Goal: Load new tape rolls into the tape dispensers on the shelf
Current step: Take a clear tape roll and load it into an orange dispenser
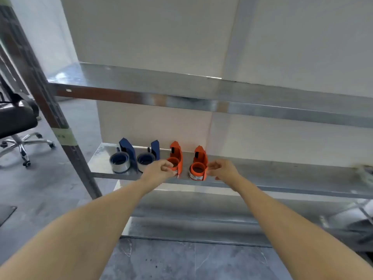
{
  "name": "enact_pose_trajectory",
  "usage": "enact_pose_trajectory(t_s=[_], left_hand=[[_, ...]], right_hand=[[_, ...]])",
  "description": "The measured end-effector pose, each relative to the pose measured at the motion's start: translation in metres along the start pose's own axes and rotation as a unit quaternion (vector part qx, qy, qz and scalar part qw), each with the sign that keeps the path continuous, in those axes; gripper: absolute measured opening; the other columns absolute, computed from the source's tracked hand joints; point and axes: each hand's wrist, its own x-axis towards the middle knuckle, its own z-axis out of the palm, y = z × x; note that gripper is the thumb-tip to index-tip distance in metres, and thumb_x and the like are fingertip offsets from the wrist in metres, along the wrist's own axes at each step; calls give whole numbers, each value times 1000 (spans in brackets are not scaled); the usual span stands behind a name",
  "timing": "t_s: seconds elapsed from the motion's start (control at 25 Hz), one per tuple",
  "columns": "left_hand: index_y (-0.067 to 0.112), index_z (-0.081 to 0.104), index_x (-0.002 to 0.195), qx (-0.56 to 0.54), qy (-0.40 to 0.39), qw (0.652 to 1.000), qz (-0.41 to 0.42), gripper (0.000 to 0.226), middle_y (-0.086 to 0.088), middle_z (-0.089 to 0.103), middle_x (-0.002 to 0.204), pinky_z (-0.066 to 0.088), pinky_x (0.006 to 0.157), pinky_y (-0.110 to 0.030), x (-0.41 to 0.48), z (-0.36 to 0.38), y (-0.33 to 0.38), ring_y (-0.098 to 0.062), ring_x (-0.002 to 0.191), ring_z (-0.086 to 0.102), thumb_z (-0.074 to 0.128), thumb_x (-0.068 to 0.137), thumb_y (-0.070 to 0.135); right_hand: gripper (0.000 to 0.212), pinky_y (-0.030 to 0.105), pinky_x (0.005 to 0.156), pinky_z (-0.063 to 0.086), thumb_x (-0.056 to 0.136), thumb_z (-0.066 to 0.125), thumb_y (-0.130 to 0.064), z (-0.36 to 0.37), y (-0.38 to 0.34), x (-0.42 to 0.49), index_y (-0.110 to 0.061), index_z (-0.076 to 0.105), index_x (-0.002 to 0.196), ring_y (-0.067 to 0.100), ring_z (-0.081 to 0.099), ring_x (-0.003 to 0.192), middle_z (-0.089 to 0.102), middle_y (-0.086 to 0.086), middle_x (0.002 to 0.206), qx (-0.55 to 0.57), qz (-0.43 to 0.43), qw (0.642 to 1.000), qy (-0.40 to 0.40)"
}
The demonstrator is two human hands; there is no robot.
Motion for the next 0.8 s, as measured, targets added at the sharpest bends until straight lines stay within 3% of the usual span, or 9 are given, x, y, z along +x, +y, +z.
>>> enact_pose_trajectory(t_s=[0.2, 0.28, 0.36, 0.44, 0.52, 0.6, 0.72, 0.8], left_hand=[[23, 67, 102, -13, 28, 997, -77, 20, 10, 68, 95, 45, 72, -15, 40, 51, -6, -7, 93, 63, 66, 82, 22], [26, 67, 101, -16, 38, 995, -94, 20, 15, 67, 92, 44, 69, -13, 54, 62, -4, -2, 89, 62, 66, 82, 24], [27, 66, 102, -13, 44, 993, -107, 20, 13, 68, 90, 40, 66, -10, 61, 68, -2, 2, 84, 60, 67, 82, 26], [26, 67, 100, -12, 59, 992, -115, 18, 16, 67, 87, 40, 66, -10, 65, 73, -2, 4, 82, 58, 66, 82, 26], [26, 67, 98, -18, 66, 990, -121, 16, 17, 67, 84, 41, 67, -10, 69, 75, 0, 5, 80, 59, 67, 82, 25], [25, 68, 97, -29, 65, 989, -130, 16, 14, 70, 83, 41, 66, -9, 75, 77, -2, 5, 79, 61, 69, 81, 24], [23, 68, 99, -28, 47, 990, -129, 20, 7, 74, 91, 44, 69, -8, 85, 79, -2, 3, 80, 65, 70, 80, 24], [23, 68, 102, -19, 29, 992, -120, 23, 6, 73, 92, 50, 78, -14, 92, 82, 0, -1, 83, 67, 72, 79, 24]], right_hand=[[26, 32, 86, 53, 78, 69, -5, 8, 27, 72, -11, 69, 103, 19, 64, 91, 67, 2, 90, -98, -13, 994, -40], [27, 35, 89, 53, 78, 65, -11, 13, 35, 99, -17, 69, 104, 19, 64, 96, 69, -1, 98, -173, -31, 982, -63], [19, 35, 87, 49, 78, 63, -19, 21, 42, 117, -22, 67, 96, 21, 63, 93, 70, -2, 99, -295, -71, 951, -67], [6, 37, 88, 40, 78, 62, -29, 32, 46, 126, -24, 61, 76, 26, 60, 82, 67, 1, 84, -436, -134, 888, -58], [18, 41, 96, 33, 78, 66, -40, 40, 51, 133, -23, 62, 79, 25, 56, 89, 65, 2, 82, -514, -157, 841, -62], [26, 42, 99, 33, 71, 73, -42, 49, 62, 139, -20, 66, 82, 24, 56, 90, 68, 1, 82, -535, -177, 825, -35], [28, 36, 75, 40, 48, 85, -36, 51, 74, 136, -23, 61, 54, 20, 57, 61, 61, -4, 52, -508, -208, 836, 10], [25, 34, 69, 40, 57, 81, -36, 43, 89, 136, -24, 59, 58, 18, 56, 62, 60, -6, 55, -438, -200, 876, 21]])
